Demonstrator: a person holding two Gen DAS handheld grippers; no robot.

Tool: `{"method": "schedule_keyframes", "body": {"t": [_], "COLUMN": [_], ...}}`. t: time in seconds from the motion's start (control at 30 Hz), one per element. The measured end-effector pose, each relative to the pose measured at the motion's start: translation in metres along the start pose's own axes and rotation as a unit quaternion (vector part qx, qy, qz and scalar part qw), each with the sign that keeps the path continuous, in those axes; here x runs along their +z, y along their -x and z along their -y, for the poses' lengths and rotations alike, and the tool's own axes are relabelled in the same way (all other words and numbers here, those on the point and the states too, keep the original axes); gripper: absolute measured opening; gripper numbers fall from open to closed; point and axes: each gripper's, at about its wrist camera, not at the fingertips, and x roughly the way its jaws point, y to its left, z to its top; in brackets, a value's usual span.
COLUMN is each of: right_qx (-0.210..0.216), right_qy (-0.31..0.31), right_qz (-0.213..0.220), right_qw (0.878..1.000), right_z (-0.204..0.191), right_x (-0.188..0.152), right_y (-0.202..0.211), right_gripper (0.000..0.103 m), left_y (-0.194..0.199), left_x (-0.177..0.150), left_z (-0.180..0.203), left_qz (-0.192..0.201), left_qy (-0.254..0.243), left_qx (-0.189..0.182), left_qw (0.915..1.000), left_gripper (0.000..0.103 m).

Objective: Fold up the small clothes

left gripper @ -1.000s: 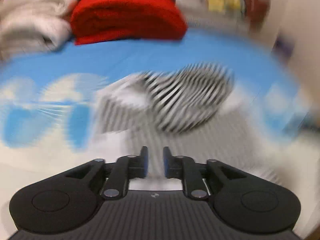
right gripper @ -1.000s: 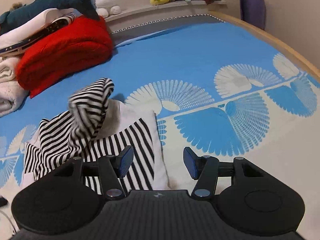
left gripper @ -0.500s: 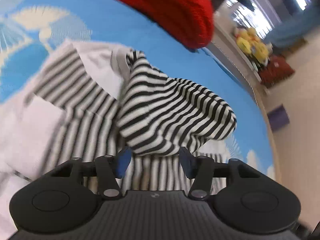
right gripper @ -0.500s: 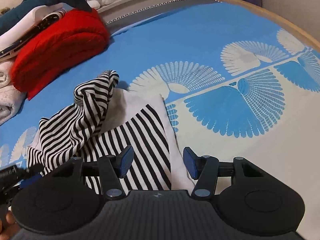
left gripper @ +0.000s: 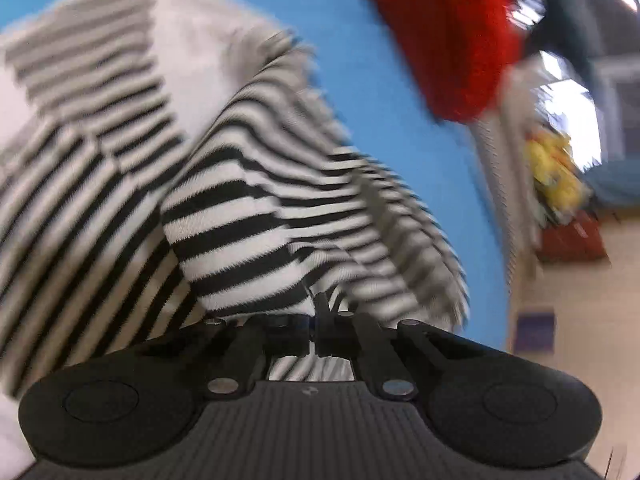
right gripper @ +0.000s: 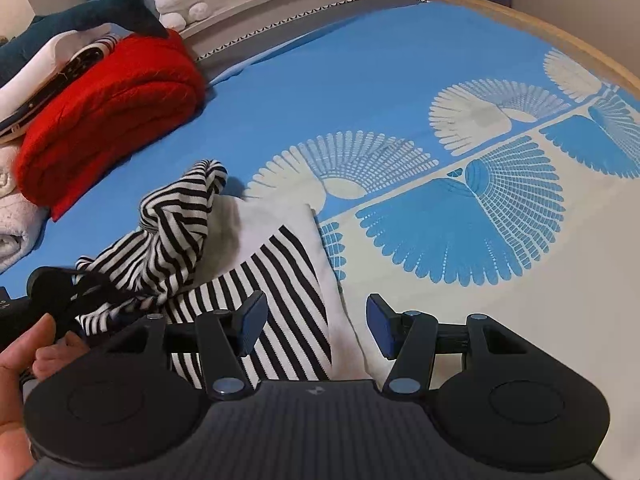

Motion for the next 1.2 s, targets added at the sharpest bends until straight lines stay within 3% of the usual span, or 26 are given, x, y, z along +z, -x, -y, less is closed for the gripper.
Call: {"method": "schedule_keyframes", "body": {"t": [0.07,0.2,0.27,0.33,0.4,0.5,0.53,0.73,0.9,0.97,1.03,1.1,1.13,1.17,1.2], "right_qx": [0.004,0.008,0.009,0.01,0.014,0.028,0.035,0.094,0.097,0.095,0.101,0.094,0.091,0.09,0.097], "right_qy": [-0.002,-0.013,-0.02,-0.025,-0.025,-0.028,-0.033,-0.07,-0.043,-0.048,-0.048,-0.047,-0.05,-0.057,-0.064], "right_qz": [0.003,0.012,0.015,0.014,0.01,0.001,-0.006,-0.078,-0.1,-0.102,-0.099,-0.091,-0.088,-0.086,-0.086], "right_qw": [1.0,1.0,1.0,1.0,1.0,0.999,0.999,0.99,0.989,0.989,0.989,0.99,0.991,0.991,0.99], "right_z": [0.001,0.004,0.006,0.006,0.005,0.001,-0.001,-0.017,-0.044,-0.05,-0.055,-0.062,-0.062,-0.062,-0.062], "right_x": [0.001,0.003,0.003,0.002,0.0,-0.003,-0.005,-0.024,-0.036,-0.037,-0.036,-0.036,-0.035,-0.036,-0.037], "right_y": [0.003,0.009,0.01,0.01,0.008,0.005,0.002,-0.031,-0.057,-0.065,-0.071,-0.076,-0.079,-0.081,-0.082], "right_gripper": [0.057,0.057,0.056,0.056,0.056,0.056,0.056,0.057,0.056,0.056,0.056,0.042,0.021,0.006,0.003], "left_y": [0.039,0.118,0.14,0.144,0.144,0.144,0.14,0.105,0.096,0.091,0.087,0.087,0.088,0.091,0.096], "left_x": [-0.006,-0.017,-0.02,-0.021,-0.016,-0.001,0.003,0.002,-0.005,-0.002,0.002,0.006,0.009,0.012,0.016], "left_z": [0.006,-0.008,-0.03,-0.049,-0.06,-0.065,-0.07,-0.084,-0.088,-0.093,-0.098,-0.099,-0.098,-0.098,-0.097], "left_qz": [-0.007,-0.032,-0.05,-0.073,-0.063,-0.018,-0.014,-0.046,-0.057,-0.06,-0.062,-0.054,-0.047,-0.035,-0.021], "left_qy": [-0.063,-0.173,-0.21,-0.242,-0.264,-0.275,-0.266,-0.228,-0.246,-0.237,-0.217,-0.203,-0.2,-0.195,-0.186], "left_qx": [-0.027,-0.051,-0.007,0.072,0.125,0.133,0.134,0.133,0.149,0.156,0.154,0.157,0.156,0.149,0.139], "left_qw": [0.9976,0.9831,0.9764,0.9649,0.9543,0.9519,0.9547,0.9635,0.9561,0.9571,0.9618,0.9649,0.9661,0.9688,0.9725], "left_gripper": [0.001,0.001,0.002,0.008,0.015,0.05,0.051,0.051,0.05,0.049,0.036,0.023,0.01,0.004,0.002]}}
